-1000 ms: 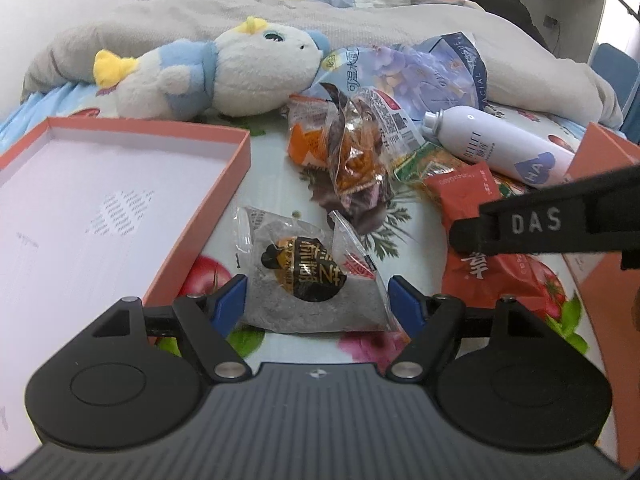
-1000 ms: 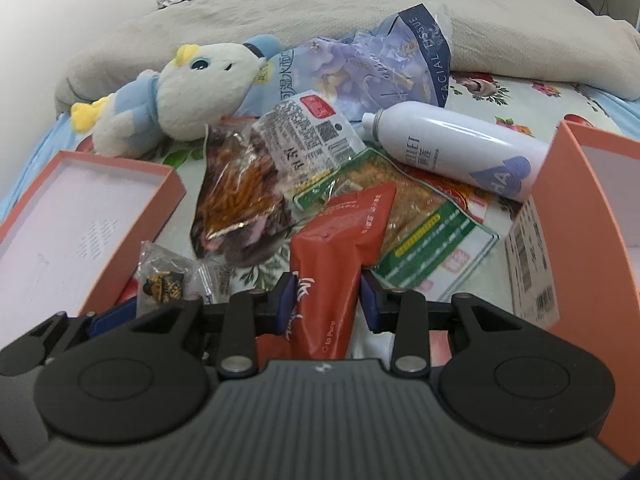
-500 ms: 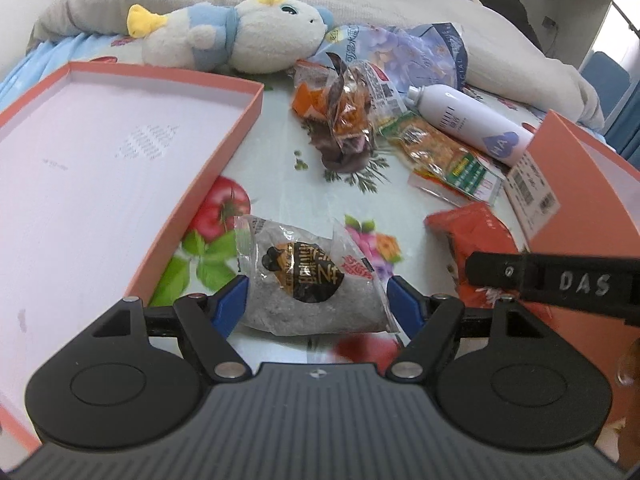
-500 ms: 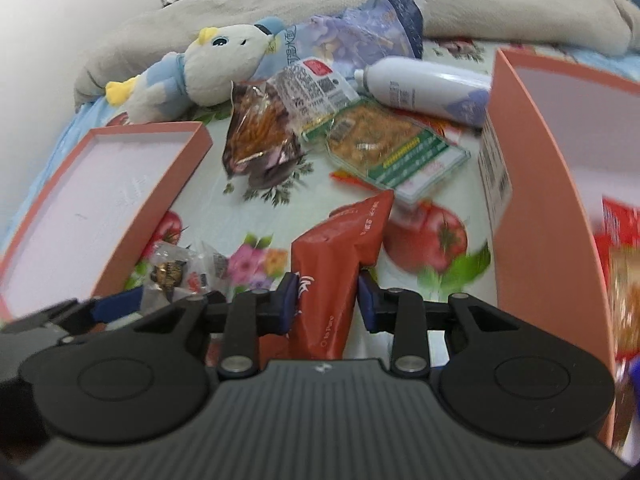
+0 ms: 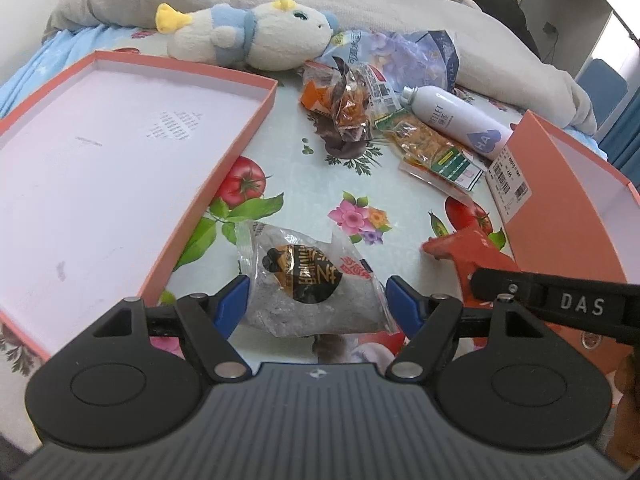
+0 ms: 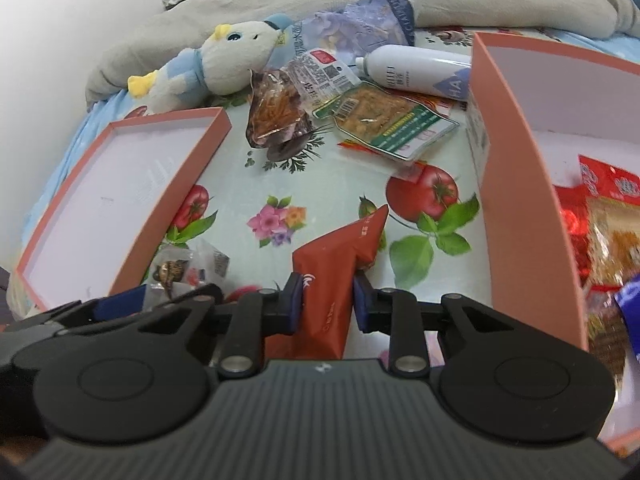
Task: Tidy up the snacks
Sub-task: 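Lift the dark chocolate bag with the left gripper while the right lifts the red wrapper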
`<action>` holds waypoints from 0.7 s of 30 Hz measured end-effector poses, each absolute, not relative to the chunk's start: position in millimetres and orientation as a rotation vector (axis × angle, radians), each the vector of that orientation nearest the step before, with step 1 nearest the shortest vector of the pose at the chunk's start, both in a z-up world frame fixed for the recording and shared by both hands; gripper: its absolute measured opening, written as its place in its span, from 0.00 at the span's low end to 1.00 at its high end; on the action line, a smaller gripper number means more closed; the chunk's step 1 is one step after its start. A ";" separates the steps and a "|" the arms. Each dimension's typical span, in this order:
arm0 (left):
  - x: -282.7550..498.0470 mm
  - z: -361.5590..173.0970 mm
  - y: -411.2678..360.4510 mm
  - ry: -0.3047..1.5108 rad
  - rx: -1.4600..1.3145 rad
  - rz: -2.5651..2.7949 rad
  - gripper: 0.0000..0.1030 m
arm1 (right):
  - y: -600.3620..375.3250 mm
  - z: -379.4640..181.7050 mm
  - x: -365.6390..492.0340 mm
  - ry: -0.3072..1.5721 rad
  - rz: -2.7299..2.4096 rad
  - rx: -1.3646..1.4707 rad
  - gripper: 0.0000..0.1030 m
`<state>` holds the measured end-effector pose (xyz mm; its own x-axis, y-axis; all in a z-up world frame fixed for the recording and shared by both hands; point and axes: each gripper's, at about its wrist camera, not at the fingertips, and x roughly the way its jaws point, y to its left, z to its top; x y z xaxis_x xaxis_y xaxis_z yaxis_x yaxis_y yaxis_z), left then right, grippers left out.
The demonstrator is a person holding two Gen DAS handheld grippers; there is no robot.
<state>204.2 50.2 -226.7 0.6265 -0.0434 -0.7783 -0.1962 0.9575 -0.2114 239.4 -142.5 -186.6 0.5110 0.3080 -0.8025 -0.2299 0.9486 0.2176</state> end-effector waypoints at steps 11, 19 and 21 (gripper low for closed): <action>189.3 -186.8 46.2 0.877 -0.349 0.067 0.75 | -164.4 -153.0 219.3 0.927 0.333 0.097 0.28; 191.5 -133.4 26.8 0.808 -0.340 0.030 0.75 | -190.7 -112.2 214.7 0.864 0.340 0.154 0.28; 195.6 -121.3 22.2 0.795 -0.348 0.014 0.75 | -195.5 -101.8 214.8 0.846 0.344 0.162 0.28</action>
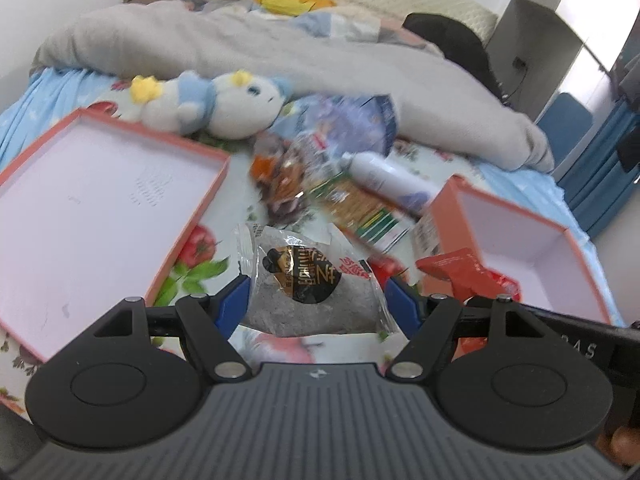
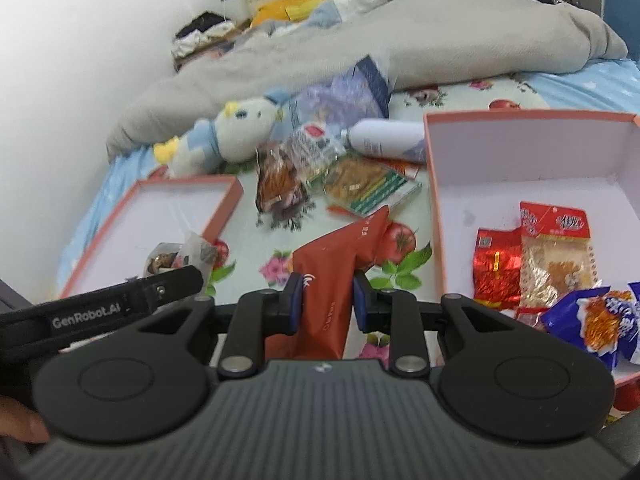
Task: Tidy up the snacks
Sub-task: 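Lift the dark chocolate bag with the left gripper while the right lifts the red wrapper, then carry both held packets over the deep pink box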
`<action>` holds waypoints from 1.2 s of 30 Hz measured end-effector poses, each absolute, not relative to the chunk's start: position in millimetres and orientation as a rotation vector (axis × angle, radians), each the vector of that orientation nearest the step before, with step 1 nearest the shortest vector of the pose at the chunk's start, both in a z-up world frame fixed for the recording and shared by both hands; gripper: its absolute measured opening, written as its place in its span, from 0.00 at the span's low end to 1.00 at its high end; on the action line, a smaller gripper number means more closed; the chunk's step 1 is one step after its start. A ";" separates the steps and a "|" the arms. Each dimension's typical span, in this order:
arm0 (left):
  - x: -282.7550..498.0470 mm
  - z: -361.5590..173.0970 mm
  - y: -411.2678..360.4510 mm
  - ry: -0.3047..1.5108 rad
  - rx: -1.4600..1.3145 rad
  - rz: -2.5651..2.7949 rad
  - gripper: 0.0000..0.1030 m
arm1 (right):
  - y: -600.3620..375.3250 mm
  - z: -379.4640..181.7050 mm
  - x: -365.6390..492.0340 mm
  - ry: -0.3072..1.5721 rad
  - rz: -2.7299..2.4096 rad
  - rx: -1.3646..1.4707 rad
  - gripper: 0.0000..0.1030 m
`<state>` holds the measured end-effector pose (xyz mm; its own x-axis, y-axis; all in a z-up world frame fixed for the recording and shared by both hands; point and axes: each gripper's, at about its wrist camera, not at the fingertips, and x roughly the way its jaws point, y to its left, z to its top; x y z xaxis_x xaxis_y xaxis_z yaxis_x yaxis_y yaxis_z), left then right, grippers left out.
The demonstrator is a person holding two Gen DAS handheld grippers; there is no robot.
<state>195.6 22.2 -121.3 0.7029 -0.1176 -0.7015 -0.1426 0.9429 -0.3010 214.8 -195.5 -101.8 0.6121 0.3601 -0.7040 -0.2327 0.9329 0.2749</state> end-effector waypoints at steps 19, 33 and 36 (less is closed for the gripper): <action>224.0 -6.7 -45.1 0.633 -0.265 -0.109 0.75 | -250.8 -17.7 217.0 0.649 0.288 0.195 0.28; 249.6 21.9 -111.2 0.611 -0.247 -0.247 0.75 | -309.2 5.2 219.5 0.583 0.196 0.194 0.28; 261.2 18.5 -127.9 0.626 -0.227 -0.270 0.75 | -322.6 0.6 222.5 0.583 0.168 0.201 0.28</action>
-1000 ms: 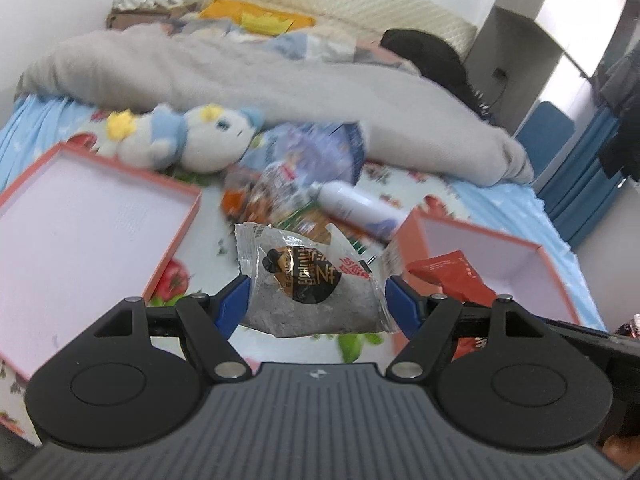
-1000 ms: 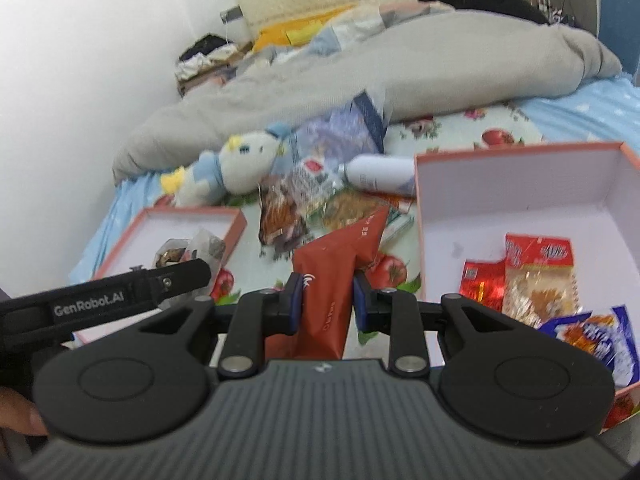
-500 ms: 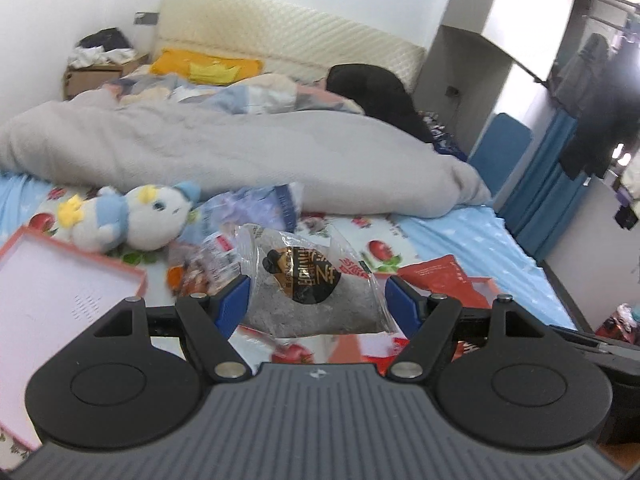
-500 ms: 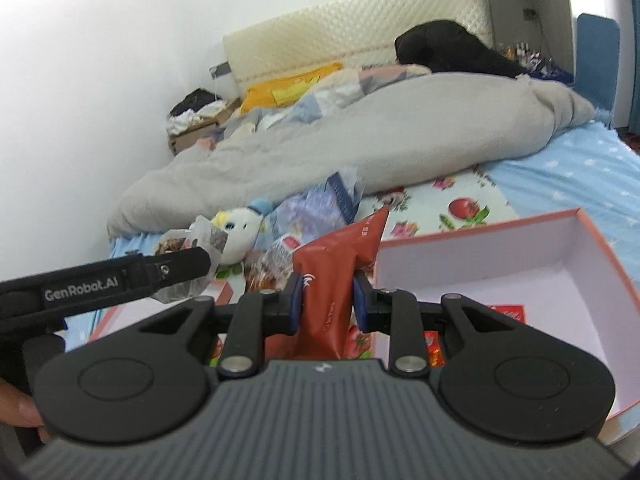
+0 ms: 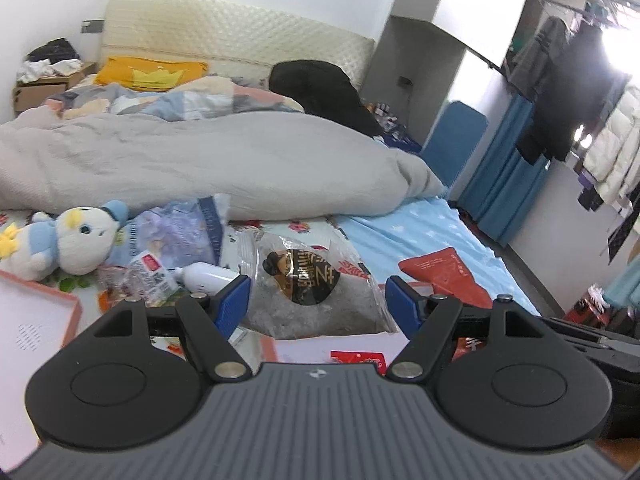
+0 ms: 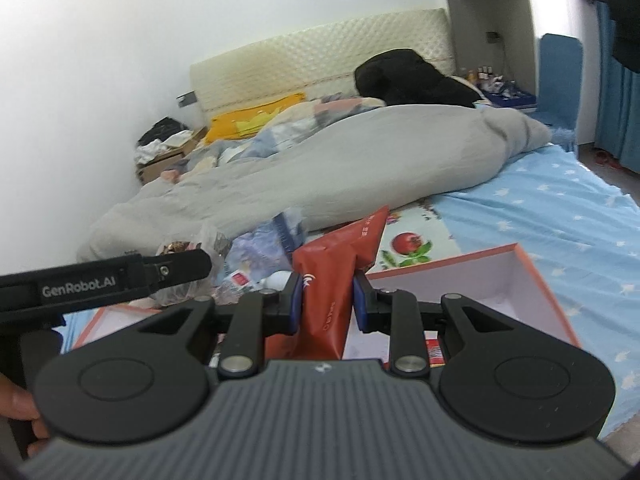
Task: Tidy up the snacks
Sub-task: 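Carry both held packets over the deep pink box, then open both grippers to drop the packets into the deep box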
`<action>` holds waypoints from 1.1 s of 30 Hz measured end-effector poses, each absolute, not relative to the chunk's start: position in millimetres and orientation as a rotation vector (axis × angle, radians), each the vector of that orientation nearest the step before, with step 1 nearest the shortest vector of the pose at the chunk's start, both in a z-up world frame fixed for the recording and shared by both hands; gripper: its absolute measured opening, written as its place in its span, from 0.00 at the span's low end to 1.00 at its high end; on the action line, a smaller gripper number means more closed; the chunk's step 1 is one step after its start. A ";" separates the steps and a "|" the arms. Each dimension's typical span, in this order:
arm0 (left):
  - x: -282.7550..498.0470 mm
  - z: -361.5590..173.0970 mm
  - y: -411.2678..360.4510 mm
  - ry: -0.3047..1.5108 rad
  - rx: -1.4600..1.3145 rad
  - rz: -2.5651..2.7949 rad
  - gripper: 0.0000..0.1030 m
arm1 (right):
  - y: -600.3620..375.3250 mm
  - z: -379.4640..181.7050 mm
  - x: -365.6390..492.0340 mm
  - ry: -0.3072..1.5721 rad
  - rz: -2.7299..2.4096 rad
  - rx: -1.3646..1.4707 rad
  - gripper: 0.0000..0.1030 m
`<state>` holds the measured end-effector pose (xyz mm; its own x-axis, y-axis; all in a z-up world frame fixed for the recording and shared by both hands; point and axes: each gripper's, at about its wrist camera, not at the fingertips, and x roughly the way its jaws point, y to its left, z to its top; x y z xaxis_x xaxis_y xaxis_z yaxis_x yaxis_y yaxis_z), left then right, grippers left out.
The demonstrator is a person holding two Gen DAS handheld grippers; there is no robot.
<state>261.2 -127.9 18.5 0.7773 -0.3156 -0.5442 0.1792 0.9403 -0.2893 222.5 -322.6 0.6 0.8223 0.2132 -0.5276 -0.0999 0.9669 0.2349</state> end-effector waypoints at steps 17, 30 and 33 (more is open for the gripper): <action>335.5 -66.1 -202.9 0.826 -0.168 -0.333 0.75 | -380.6 -70.5 251.4 0.724 0.081 0.226 0.28; 369.7 -121.0 -227.4 0.978 -0.093 -0.342 0.75 | -398.6 -136.7 266.9 0.854 0.076 0.245 0.29; 369.8 -123.5 -231.7 0.986 -0.084 -0.346 0.75 | -402.6 -143.1 267.7 0.869 0.068 0.231 0.30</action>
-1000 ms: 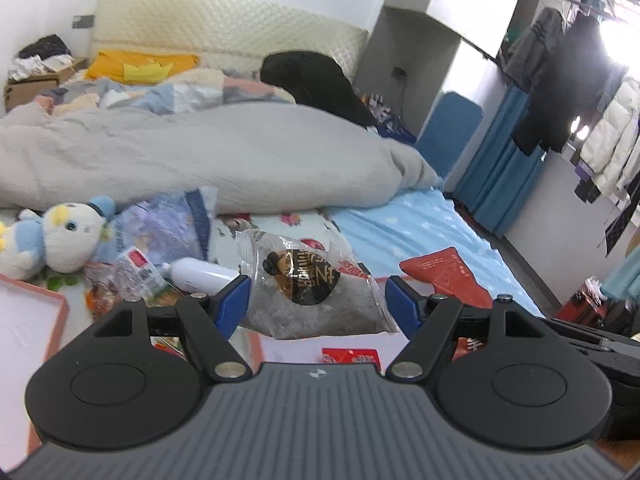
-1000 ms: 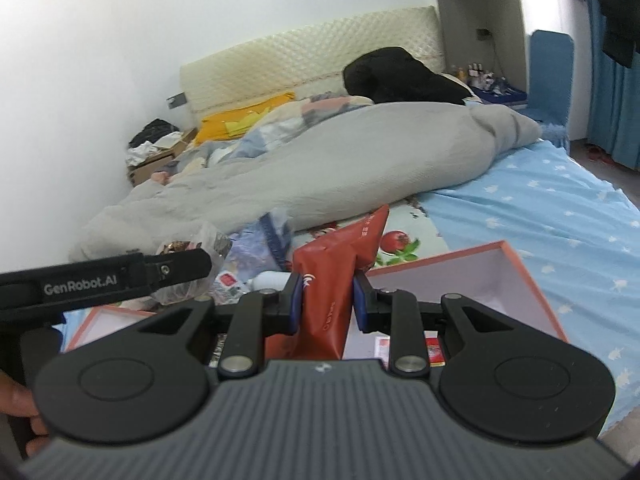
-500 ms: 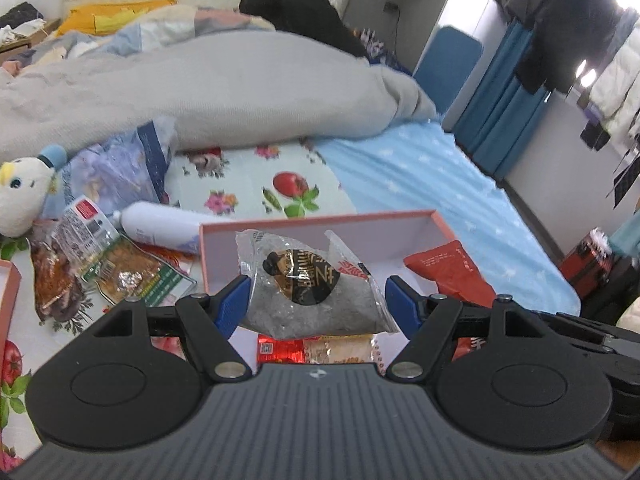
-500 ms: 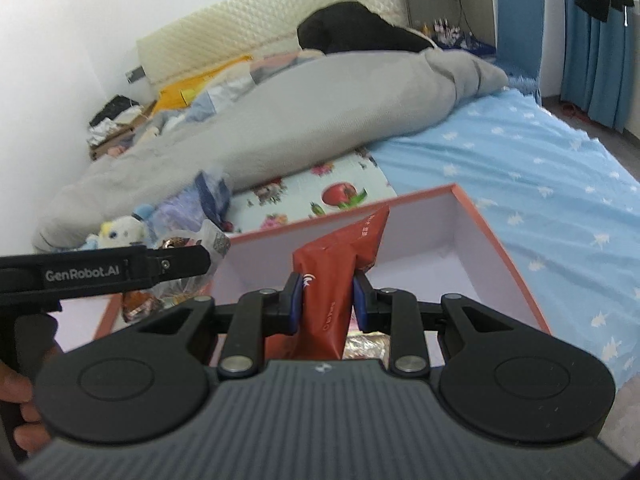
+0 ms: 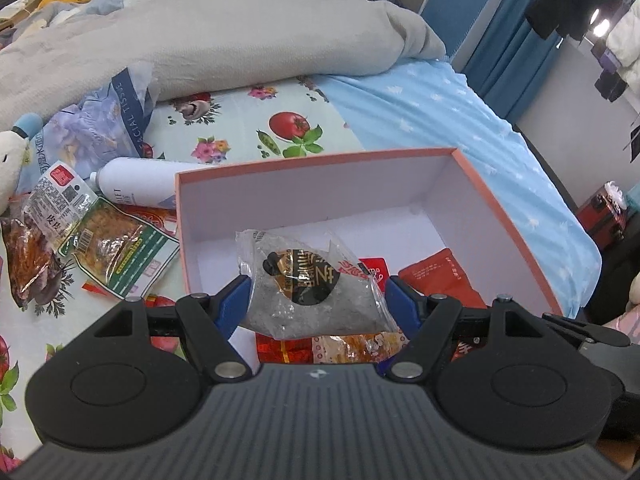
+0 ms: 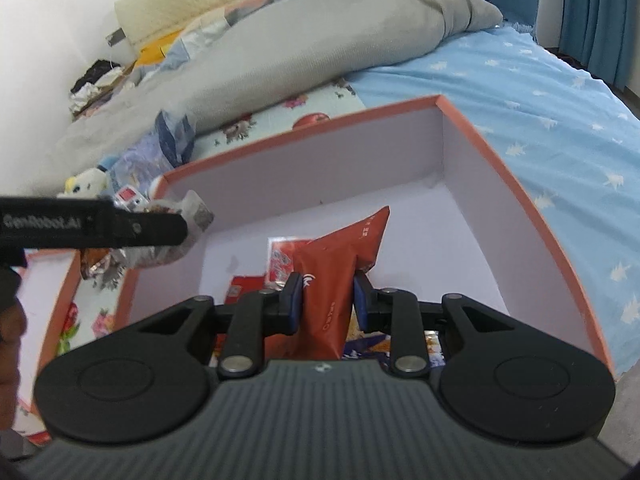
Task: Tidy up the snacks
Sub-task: 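Open both grippers to drop the packets into the deep box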
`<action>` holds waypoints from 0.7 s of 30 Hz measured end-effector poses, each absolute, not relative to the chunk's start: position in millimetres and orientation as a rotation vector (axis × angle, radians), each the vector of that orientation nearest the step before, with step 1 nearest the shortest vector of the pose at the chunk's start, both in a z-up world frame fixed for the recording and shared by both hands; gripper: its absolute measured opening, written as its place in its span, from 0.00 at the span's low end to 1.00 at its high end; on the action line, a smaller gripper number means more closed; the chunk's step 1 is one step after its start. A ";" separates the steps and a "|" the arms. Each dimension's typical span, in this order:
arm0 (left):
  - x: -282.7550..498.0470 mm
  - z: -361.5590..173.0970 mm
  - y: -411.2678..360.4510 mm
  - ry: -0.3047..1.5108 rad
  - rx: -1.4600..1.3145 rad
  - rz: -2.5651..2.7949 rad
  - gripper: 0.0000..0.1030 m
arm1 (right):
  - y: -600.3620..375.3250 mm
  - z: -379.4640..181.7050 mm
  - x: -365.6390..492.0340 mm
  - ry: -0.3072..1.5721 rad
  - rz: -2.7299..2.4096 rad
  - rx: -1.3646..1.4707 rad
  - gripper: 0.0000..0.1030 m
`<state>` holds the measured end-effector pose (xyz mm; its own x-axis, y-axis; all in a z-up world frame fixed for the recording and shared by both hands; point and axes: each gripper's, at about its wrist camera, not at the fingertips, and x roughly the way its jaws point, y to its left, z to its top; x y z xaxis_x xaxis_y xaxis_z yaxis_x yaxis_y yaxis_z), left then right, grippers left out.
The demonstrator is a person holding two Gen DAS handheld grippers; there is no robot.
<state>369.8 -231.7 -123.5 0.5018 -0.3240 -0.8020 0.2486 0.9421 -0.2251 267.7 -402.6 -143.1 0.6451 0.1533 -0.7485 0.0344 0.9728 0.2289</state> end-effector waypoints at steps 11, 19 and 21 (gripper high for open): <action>363.0 -107.8 -233.5 0.963 -0.070 -0.328 0.91 | -416.5 -138.7 263.5 0.868 0.020 0.252 0.98; 343.6 -70.3 -220.2 0.892 -0.066 -0.337 0.91 | -413.7 -114.1 247.3 0.829 0.009 0.256 0.98; 335.0 -58.9 -217.5 0.864 -0.066 -0.340 0.91 | -410.0 -102.8 242.0 0.801 0.013 0.254 0.98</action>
